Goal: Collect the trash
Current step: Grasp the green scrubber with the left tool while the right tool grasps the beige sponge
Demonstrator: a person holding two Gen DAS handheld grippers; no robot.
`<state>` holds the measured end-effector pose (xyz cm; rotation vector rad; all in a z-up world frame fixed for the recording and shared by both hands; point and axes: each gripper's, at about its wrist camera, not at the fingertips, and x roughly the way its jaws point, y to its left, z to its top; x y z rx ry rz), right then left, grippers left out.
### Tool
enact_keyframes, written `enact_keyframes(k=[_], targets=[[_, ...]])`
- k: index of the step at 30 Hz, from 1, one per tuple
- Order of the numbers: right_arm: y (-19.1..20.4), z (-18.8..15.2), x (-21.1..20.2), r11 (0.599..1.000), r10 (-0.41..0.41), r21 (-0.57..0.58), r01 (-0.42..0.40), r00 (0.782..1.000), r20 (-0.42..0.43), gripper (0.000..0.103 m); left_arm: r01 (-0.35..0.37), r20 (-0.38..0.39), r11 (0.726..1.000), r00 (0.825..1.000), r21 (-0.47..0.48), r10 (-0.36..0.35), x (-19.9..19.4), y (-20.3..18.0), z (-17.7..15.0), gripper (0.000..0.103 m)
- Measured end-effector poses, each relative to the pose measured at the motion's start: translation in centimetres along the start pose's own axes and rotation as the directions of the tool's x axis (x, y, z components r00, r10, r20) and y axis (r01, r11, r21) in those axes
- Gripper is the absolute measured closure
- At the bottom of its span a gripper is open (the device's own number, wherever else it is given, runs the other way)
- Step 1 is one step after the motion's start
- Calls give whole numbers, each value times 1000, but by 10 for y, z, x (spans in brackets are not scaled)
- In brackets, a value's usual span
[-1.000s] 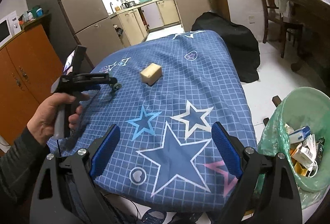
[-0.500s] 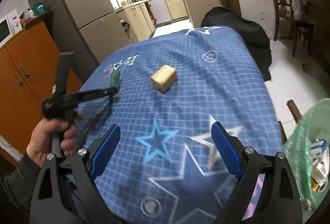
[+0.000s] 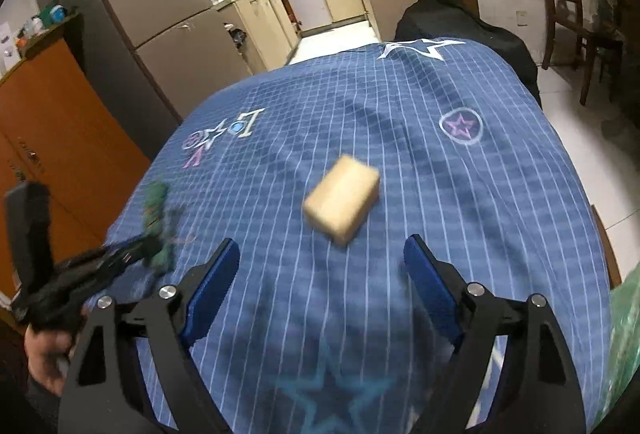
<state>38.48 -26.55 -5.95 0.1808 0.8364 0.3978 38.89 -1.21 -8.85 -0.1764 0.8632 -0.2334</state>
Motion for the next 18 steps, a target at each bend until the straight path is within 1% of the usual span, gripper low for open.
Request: enact_keyframes(k=[2,3,5,6,7,9,10,12,15,18], targets=[[3,9,11,999,-40,-14,40,999,-3,26,-9,2,1000,1000,-10,9,-1,3,-1,88],[5,12,16,998,-53,-18,53,999,-6,30,-10,1,1000,1000,-16,10,-1,3,0,88],[9,17,26,994,-101,-34,100,995,-17,39,-26,5,999,1000,-19,26,0,4,1,88],[9,18,30,992,-119,-38,118,993,-23,48,-33,8,999,999,-16,33,0,4,2,88],[9,19,35,990,-140,-39,139,989,-37,54,-33,9,999,999,-14,34,2,2,2,88],[6,16,40,987,-157,-41,155,986,-55,61,-37,15,999,999,-8,37,2,0,4,88],[5,14,42,987,-158,-46,155,986,-61,64,-41,19,999,999,-5,41,2,-1,2,88],[7,8,38,984,-168,-62,165,985,-43,65,-38,32,999,999,-5,38,-1,-5,3,88],[13,0,14,983,-164,-86,165,986,22,67,-41,60,999,997,3,41,-10,-12,3,88],[26,-4,-15,977,-161,-128,173,982,94,67,-46,98,999,994,26,44,-24,-24,5,88]])
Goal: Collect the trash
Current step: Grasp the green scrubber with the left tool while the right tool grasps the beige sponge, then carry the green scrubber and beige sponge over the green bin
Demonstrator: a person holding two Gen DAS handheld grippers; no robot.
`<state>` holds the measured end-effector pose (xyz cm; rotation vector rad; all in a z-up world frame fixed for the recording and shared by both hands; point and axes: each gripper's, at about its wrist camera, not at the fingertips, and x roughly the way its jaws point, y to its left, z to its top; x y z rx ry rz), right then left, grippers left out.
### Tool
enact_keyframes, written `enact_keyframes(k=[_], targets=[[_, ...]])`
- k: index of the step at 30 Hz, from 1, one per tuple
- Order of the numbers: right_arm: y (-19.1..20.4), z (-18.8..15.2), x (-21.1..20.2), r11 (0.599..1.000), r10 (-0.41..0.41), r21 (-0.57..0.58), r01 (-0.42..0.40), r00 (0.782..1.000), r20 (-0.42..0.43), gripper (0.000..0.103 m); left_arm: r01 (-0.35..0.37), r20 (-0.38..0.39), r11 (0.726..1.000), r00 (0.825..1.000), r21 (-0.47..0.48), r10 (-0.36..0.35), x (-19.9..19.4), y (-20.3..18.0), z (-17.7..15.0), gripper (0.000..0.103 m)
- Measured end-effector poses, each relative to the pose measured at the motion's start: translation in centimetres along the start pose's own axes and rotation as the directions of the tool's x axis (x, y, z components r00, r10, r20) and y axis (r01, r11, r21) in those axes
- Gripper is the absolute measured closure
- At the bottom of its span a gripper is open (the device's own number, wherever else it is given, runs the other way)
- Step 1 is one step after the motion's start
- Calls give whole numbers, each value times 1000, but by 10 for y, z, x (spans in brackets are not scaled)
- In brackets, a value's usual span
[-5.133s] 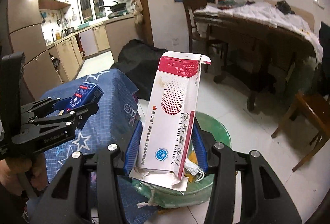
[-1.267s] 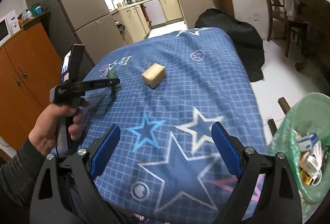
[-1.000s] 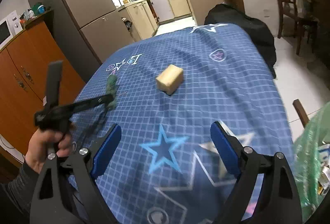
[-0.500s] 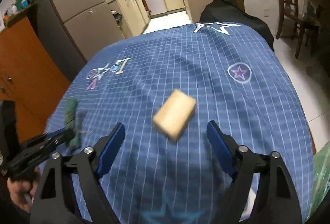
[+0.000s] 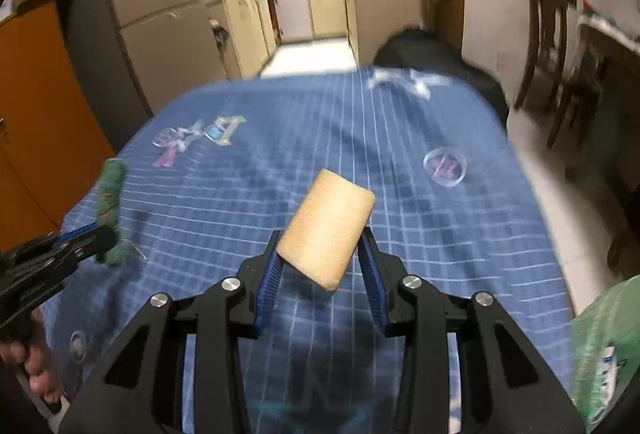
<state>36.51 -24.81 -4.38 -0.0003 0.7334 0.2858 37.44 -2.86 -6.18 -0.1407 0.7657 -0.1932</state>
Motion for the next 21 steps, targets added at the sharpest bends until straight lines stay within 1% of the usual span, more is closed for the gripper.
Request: enact_keyframes(k=[4,10,14,21], targets=[[5,-5,-56,999,-6,-47,11,994,107,67,18,55,999,998,36,-20,-25,-22,6,88],[-9,-12,-112,1000,-13,-25,18,983,185,67,83,102,991,990,106,-94,-57,-72,10,88],[-24,-13,-138,999,-40,-25,46,977,209,67,123,109,981,984,150,-140,-68,-109,14,88],[-68,-19,-175,992,-123,23,121,965,232,67,204,98,947,967,250,-235,-76,-196,21,88]])
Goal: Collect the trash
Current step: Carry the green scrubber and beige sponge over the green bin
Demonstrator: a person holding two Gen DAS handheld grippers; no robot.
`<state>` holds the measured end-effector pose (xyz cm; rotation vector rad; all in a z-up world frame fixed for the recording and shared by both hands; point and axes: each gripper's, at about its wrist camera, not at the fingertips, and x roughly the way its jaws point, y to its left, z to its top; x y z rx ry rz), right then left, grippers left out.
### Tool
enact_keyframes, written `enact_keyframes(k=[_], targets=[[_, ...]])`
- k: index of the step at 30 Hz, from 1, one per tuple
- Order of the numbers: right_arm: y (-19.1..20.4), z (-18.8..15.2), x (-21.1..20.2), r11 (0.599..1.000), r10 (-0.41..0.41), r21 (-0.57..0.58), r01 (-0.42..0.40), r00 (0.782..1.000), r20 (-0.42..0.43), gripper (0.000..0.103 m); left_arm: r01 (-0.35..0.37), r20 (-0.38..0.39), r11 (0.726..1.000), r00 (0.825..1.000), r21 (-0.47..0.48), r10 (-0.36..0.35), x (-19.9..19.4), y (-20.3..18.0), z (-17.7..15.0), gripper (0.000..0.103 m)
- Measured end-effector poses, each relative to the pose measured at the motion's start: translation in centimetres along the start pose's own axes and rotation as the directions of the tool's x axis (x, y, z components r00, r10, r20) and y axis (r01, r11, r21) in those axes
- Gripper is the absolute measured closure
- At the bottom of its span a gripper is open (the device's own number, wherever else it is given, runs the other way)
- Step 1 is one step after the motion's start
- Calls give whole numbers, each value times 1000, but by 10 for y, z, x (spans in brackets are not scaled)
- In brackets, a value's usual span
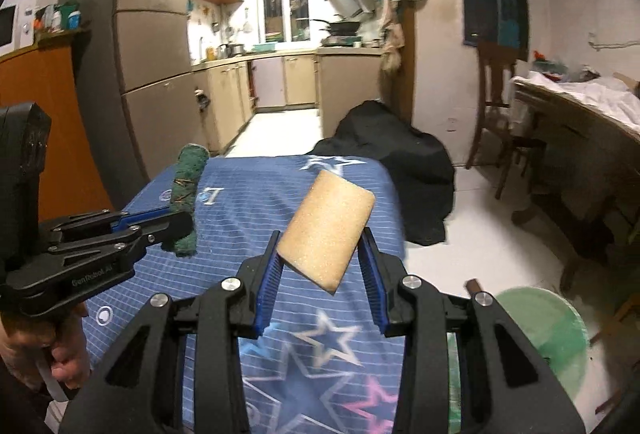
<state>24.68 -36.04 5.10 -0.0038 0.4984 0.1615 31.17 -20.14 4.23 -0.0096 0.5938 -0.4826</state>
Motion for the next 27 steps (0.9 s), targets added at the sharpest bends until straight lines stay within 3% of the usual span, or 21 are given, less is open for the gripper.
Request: enact_keyframes(k=[8,17,27], targets=[[-60,-4,-31,994,-101,45,101,995,-11,67,98,-23,992,995,81,-97,26,-85,15,88],[-119,-14,-54,975,-186,114,190,981,-48,67,182,-66,973,982,138,-175,56,-152,19,88],[-184,-38,-54,952,-180,210,222,963,-200,67,294,-192,931,948,217,-255,105,-229,19,88]])
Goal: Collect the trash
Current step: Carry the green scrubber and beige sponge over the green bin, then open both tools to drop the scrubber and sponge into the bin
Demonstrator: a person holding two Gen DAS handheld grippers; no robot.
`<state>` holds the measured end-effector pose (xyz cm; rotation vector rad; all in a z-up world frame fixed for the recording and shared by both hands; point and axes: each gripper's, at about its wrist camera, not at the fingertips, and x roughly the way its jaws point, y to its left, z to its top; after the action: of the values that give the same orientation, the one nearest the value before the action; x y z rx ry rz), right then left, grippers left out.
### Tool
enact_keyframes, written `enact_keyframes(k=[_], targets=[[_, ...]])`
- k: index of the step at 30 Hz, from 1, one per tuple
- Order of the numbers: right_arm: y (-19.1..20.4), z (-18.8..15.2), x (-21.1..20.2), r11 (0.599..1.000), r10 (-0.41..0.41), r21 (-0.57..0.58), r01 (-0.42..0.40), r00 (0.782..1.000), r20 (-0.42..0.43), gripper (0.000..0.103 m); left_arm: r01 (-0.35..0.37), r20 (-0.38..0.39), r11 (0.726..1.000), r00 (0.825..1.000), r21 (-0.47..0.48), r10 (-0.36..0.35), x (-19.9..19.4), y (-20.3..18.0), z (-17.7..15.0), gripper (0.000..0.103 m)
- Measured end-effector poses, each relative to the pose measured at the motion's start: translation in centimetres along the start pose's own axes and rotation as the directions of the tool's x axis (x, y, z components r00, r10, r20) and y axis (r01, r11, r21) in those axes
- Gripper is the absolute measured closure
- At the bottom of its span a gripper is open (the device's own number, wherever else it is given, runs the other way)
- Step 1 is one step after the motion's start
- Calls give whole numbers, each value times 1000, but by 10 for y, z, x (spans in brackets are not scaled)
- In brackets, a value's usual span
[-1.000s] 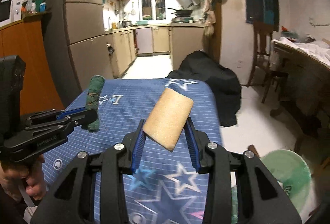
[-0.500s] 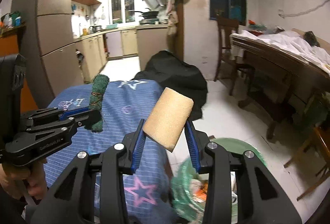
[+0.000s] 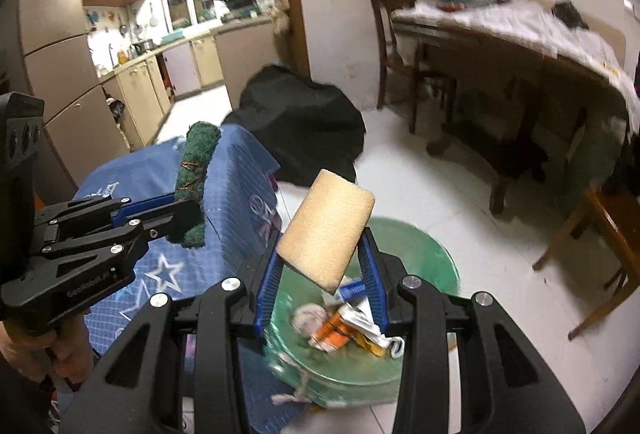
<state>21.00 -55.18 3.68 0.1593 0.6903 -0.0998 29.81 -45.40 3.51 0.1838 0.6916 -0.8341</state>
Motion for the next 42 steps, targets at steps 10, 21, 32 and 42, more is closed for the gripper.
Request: enact_keyframes(k=[10,21,32,42], targets=[[-48,-8,48,998,41,57,-28,969,-243,67,89,-225,996,971,22,-82,98,-13,5,87],[-63,-27,82,997,55,71,-31,932,-360,67,101,-374,995,923,15,-88,169,-16,-16,87],[-77,-33,90,997,51,76,-25,930,-364,67,82,-378,996,923,20,-68,180,-11,-22,87],[-80,-32,93,997,50,75,-25,933,-357,66,69,-374,997,926,25,-55,179,-10,-21,87]])
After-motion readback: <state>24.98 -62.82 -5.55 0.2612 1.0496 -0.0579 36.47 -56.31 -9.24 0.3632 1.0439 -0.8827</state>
